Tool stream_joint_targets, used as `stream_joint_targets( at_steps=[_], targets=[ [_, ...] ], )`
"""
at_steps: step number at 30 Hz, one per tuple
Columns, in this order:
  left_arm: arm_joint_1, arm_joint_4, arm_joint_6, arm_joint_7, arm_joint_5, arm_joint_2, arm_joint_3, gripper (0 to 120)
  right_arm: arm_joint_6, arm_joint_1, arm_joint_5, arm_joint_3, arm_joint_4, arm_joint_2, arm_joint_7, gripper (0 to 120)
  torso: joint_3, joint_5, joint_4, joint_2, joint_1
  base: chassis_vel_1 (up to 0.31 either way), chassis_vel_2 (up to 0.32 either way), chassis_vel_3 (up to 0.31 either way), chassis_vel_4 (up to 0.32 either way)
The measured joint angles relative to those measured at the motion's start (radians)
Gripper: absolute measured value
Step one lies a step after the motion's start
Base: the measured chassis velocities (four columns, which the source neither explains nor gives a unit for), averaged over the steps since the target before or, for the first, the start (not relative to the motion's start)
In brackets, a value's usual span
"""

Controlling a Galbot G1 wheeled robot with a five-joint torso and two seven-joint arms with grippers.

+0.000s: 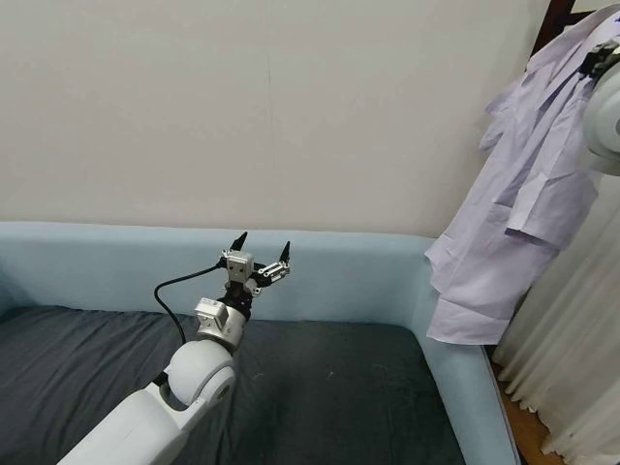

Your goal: Pick up the clothes from the sofa and hang them on the clothes hanger.

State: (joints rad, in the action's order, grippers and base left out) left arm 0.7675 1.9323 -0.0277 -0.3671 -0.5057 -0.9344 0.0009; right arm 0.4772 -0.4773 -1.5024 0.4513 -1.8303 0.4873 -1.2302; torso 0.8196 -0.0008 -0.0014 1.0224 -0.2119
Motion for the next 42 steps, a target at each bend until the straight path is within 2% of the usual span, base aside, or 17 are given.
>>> stream_joint_targets(
  at_steps=[7, 12, 16, 17, 24, 32, 42],
  targets=[
    [-0.001, 0.002, -0.001, 0.0, -0.001, 0.003, -0.002, 100, 0.0, 0.044, 0.009, -0.029, 0.008, -0.023, 0.028, 7, 0.0, 0.0003, -0.0002, 0.0, 0.0, 0.0, 0.0, 0.0, 0.0],
    [-0.008, -0.004, -0.001, 0.0, -0.001, -0.003, 0.003, 100, 0.0, 0.023, 0.058, 0.01, 0.083, 0.021, 0.062, 7, 0.0, 0.0002, -0.0002, 0.0, 0.0, 0.0, 0.0, 0.0, 0.0],
    [-0.01, -0.013, -0.002, 0.0, -0.002, 0.005, -0.004, 100, 0.0, -0.043, 0.136, 0.087, 0.219, 0.116, 0.101, 7, 0.0, -0.0002, 0.0005, 0.0, 0.0, 0.0, 0.0, 0.0, 0.0],
    [-0.01, -0.013, -0.002, 0.0, -0.002, 0.005, -0.004, 100, 0.0, -0.043, 0.136, 0.087, 0.219, 0.116, 0.101, 7, 0.0, -0.0002, 0.0005, 0.0, 0.0, 0.0, 0.0, 0.0, 0.0],
    [-0.01, -0.038, -0.018, 0.0, -0.006, 0.016, -0.027, 100, 0.0, -0.099, 0.244, 0.132, 0.438, 0.242, 0.125, 7, 0.0, -0.0002, 0.0004, 0.0, 0.0, 0.0, 0.0, 0.0, 0.0],
    [-0.024, -0.055, -0.025, 0.002, -0.007, 0.009, -0.022, 100, 0.002, -0.096, 0.283, 0.136, 0.553, 0.309, 0.138, 7, 0.0, 0.0002, -0.0005, 0.0, 0.0, 0.0, 0.0, 0.0, 0.0],
    [-0.036, -0.075, -0.034, 0.002, -0.006, -0.004, -0.004, 100, -0.01, -0.106, 0.344, 0.133, 0.71, 0.434, 0.175, 7, 0.0, -0.0004, 0.0003, 0.0, 0.0, 0.0, 0.0, 0.0, 0.0]
  ],
)
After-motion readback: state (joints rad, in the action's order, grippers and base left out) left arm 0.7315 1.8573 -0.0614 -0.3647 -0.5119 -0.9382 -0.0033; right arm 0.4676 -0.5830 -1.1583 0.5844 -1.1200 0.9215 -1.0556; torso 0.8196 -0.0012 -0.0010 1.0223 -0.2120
